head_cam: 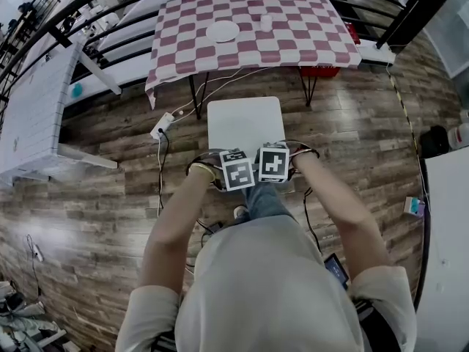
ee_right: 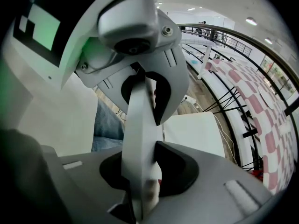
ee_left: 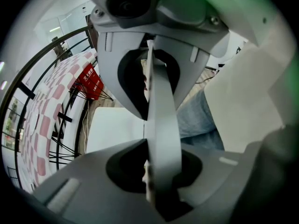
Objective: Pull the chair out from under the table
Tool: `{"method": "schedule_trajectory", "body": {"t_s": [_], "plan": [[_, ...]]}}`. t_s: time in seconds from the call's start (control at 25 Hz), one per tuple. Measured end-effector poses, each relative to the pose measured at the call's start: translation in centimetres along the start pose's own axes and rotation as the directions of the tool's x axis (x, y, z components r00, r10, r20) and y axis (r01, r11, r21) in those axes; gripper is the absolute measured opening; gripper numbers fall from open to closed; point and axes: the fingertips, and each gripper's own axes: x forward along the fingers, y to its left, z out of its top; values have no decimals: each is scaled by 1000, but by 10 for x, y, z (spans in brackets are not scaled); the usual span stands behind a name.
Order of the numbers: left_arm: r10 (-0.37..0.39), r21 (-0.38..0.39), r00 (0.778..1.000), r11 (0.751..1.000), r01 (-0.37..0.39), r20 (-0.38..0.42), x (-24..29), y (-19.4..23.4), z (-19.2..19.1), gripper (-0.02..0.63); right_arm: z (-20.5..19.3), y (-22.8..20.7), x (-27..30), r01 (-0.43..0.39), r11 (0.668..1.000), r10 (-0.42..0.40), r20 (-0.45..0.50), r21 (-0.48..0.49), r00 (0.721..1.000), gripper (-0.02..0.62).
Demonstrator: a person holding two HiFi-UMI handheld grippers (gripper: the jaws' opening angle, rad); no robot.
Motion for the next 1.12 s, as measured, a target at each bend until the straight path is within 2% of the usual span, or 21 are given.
{"method": "schedule_trajectory", "body": {"t_s": [1.12], "plan": [[-7, 0, 1000, 1000, 7, -3, 2, -61, -1, 80, 3, 60, 6, 2, 1000, -2, 13, 8, 1000, 90]]}}
